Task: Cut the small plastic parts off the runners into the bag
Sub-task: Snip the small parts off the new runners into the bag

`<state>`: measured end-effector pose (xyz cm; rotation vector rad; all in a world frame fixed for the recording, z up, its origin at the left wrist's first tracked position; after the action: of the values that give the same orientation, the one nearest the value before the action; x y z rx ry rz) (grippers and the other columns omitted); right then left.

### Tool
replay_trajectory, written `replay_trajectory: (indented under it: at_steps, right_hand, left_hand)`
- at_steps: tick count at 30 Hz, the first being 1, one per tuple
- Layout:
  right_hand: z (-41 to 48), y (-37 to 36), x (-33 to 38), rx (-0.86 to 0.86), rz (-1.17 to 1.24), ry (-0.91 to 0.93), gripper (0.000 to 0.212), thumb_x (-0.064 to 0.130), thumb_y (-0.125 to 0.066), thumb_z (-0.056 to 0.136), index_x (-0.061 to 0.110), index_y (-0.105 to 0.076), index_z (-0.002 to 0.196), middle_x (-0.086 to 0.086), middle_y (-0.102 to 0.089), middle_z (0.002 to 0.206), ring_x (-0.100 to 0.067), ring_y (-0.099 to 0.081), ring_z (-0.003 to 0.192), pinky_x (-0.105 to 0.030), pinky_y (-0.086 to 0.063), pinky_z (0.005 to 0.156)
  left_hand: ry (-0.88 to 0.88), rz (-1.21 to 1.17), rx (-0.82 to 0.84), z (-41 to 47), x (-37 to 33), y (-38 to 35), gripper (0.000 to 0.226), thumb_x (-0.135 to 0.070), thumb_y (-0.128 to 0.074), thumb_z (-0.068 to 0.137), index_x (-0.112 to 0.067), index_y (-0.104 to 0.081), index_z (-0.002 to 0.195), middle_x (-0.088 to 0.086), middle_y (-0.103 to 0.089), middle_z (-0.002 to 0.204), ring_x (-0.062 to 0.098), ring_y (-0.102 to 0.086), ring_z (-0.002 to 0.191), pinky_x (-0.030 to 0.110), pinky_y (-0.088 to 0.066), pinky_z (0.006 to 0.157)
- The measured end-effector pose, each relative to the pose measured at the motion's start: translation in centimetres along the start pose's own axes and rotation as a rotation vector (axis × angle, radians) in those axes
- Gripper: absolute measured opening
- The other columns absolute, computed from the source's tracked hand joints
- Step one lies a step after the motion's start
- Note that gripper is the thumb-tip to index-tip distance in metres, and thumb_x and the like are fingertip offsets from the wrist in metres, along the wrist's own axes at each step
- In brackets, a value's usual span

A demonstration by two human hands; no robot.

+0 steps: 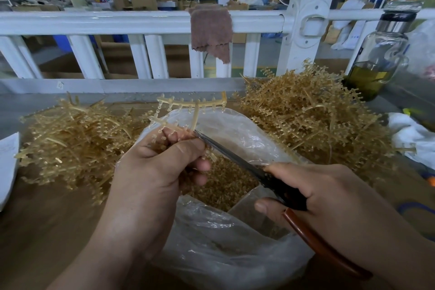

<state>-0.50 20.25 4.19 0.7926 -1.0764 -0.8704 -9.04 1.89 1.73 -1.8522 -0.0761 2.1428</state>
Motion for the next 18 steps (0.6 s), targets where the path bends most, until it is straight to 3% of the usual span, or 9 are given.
replay_trajectory:
  at_steps: [5,10,14,18]
  right_hand:
    - [0.03,0.06,-0.15,-0.002,0.008,-0.002,0.048,0.072,-0.045,0.077,0.030,-0.065,0.090,0.017,-0.057,0.068,-0.003,-0.058,0.066,-0.022,-0.042,0.054]
    - [0.01,0.21,-0.10,-0.022,-0.016,0.017,0.048,0.072,-0.046,0.078,0.031,-0.065,0.095,0.017,-0.058,0.067,-0.003,-0.058,0.065,-0.023,-0.045,0.054]
    - [0.01,0.17,-0.20,-0.024,-0.013,0.023,0.047,0.072,-0.047,0.079,0.031,-0.064,0.094,0.016,-0.058,0.067,-0.003,-0.058,0.064,-0.023,-0.045,0.053]
    - [0.03,0.07,-0.20,-0.012,-0.005,0.039,0.048,0.072,-0.046,0.080,0.030,-0.065,0.096,0.016,-0.060,0.069,-0.003,-0.059,0.065,-0.024,-0.045,0.053]
  left_hand:
    - [-0.010,-0.005,0.028,0.09,-0.11,-0.19,0.012,-0.023,-0.070,0.076,-0.018,-0.074,0.066,0.008,-0.066,0.064,0.018,-0.063,0.058,0.024,-0.050,0.051]
    - [-0.057,0.012,0.026,0.20,-0.33,0.02,0.012,-0.031,-0.074,0.065,-0.019,-0.073,0.067,0.006,-0.065,0.064,0.016,-0.063,0.057,0.024,-0.050,0.051]
    - [-0.086,0.050,-0.003,0.62,-0.17,0.38,0.009,-0.021,-0.074,0.071,-0.022,-0.069,0.064,0.006,-0.064,0.063,0.017,-0.061,0.055,0.026,-0.047,0.049]
    - [-0.098,0.041,0.031,0.55,-0.25,0.14,0.010,-0.029,-0.074,0.070,-0.021,-0.068,0.069,0.007,-0.064,0.065,0.016,-0.061,0.058,0.024,-0.048,0.052]
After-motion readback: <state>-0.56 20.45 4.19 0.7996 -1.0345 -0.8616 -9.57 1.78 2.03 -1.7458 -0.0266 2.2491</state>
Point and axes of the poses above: each hand's wrist, its own z-axis towards the middle knuckle, its own y-axis out of the back of the hand, x = y × z, the point moved 8 cm from there along z, towards the middle knuckle
